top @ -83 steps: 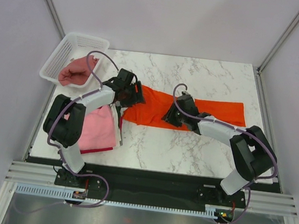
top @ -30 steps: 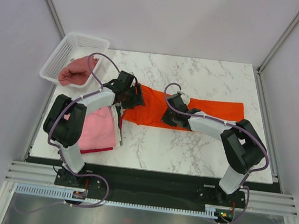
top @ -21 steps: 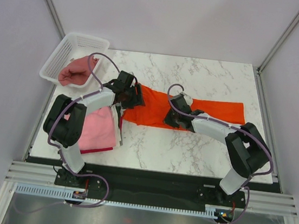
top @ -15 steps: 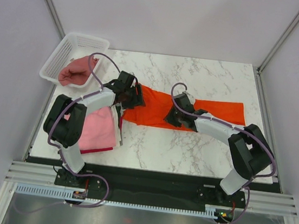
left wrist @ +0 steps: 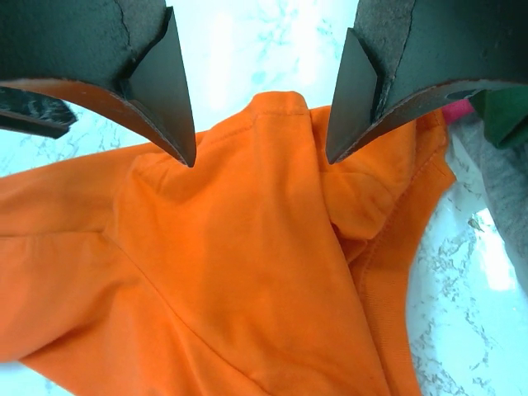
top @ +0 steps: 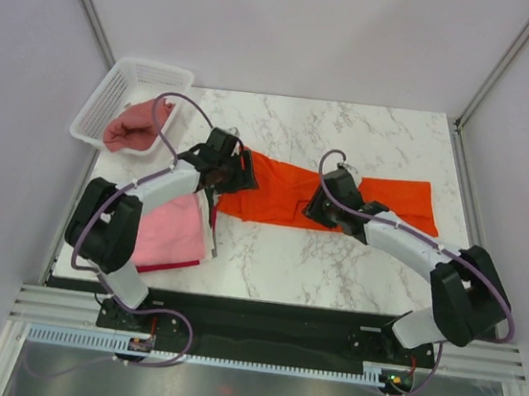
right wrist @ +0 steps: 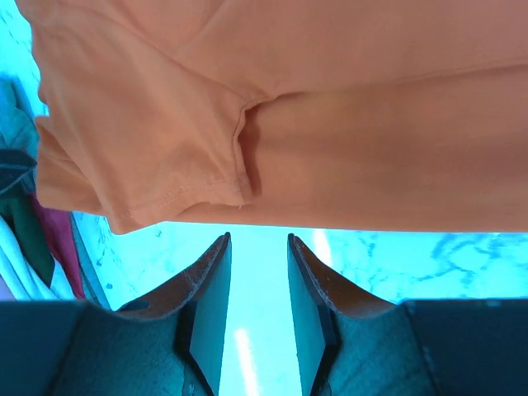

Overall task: Fold and stack the t-shirts
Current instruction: Fold the tshirt

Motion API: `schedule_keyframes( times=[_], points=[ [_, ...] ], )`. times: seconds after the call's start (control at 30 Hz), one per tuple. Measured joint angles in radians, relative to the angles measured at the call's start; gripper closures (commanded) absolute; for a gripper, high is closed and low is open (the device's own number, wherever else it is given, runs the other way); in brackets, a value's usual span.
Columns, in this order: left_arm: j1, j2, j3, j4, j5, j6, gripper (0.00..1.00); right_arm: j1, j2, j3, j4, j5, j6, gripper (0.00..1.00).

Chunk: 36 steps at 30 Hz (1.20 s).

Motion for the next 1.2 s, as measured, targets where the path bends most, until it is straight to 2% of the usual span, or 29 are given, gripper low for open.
schedule_keyframes(
  times=[0.17, 0.33, 0.53, 0.67, 1.03, 1.2],
  points=[
    [-0.01, -0.053, -0.028, 0.002, 0.001, -0.001, 0.28, -0.078, -0.119, -0.026, -0.046, 0.06, -0.079, 0.6],
    [-0.056, -0.105, -0.071, -0.006, -0.019, -0.02, 0.27, -0.266, -0.195, -0.044, -0.109, 0.099, -0.146, 0.62],
    [-0.097, -0.127, -0.1, -0.007, -0.024, -0.101, 0.27, -0.445, -0.206, -0.06, -0.151, 0.139, -0.175, 0.64],
    [-0.098, -0.118, -0.11, -0.007, -0.024, -0.173, 0.27, -0.531, -0.185, -0.063, -0.164, 0.178, -0.187, 0.65],
    [-0.098, 0.035, -0.103, -0.008, -0.046, -0.397, 0.27, -0.624, -0.003, -0.029, -0.156, 0.22, -0.187, 0.67],
    [-0.092, 0.082, -0.063, -0.01, -0.048, -0.45, 0.28, -0.66, 0.064, -0.023, -0.148, 0.22, -0.186, 0.67]
  ],
)
